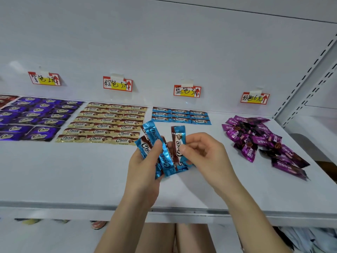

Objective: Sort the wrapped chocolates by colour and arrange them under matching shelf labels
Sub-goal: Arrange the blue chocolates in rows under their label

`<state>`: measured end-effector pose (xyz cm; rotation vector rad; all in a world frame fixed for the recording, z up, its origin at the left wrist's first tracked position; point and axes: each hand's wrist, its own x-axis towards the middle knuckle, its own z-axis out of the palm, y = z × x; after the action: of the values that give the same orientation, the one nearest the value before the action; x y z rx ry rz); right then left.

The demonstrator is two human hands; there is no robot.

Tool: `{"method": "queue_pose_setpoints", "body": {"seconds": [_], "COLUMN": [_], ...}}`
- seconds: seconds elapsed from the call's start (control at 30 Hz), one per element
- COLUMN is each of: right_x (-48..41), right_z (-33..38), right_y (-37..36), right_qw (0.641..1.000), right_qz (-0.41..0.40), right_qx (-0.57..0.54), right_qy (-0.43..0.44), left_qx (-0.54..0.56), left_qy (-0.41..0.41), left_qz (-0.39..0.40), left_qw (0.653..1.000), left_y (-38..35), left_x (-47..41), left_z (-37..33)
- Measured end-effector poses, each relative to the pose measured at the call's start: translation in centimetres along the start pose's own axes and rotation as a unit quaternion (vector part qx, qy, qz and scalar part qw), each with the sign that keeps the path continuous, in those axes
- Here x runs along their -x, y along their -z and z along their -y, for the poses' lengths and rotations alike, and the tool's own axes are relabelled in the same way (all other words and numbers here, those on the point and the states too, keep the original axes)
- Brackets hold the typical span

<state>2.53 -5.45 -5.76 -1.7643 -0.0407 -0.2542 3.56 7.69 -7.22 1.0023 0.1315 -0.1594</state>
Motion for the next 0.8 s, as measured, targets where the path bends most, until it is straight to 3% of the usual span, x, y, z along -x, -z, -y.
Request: {"method": "queue_pose_setpoints", "body": {"seconds": [0.17,0.27,0.33,0.43,0.5,0.63,0.7,0.8], "right_x": [0.2,0.1,0.0,-1.0,-2.0,-4.5,-5.9,-8.8], "right_z": [0.0,-0.5,-0.6,-0.4,0.3,1.1,0.9,-0.8], "right_y": [-0.4,-0.8,-0.8,0.2,1.3,2.3,2.2,0.9], "right_qw": [0.989,0.985,0.991,0.999,0.988,0.949,0.941,0.958], "right_qz": [-0.038,-0.051,-0.045,-0.011,0.064,0.203,0.201,0.132], "right_qx": [-0.134,-0.147,-0.114,-0.002,0.095,0.211,0.244,0.239], "right_qy": [-0.047,-0.072,-0.058,0.050,0.108,0.118,0.117,0.092], "left_qx": [-0.041,-0.080,-0.091,-0.116,-0.142,-0.152,-0.130,-0.077], "left_qy": [-0.030,-0.044,-0.047,-0.039,-0.037,-0.032,-0.023,-0.018], "left_qz": [0.033,0.040,0.036,0.050,0.061,0.047,0.027,-0.021], "left_qw": [0.998,0.995,0.994,0.991,0.987,0.987,0.991,0.997], "left_y": [0.3,0.2,0.4,1.1,1.5,2.4,2.6,3.2], "left_x": [0.2,0.1,-0.2,-0.8,-1.3,-2.5,-2.9,-3.7], "left_z": [0.5,0.7,0.5,-0.2,-0.9,-1.8,-2.0,-2.3]}}
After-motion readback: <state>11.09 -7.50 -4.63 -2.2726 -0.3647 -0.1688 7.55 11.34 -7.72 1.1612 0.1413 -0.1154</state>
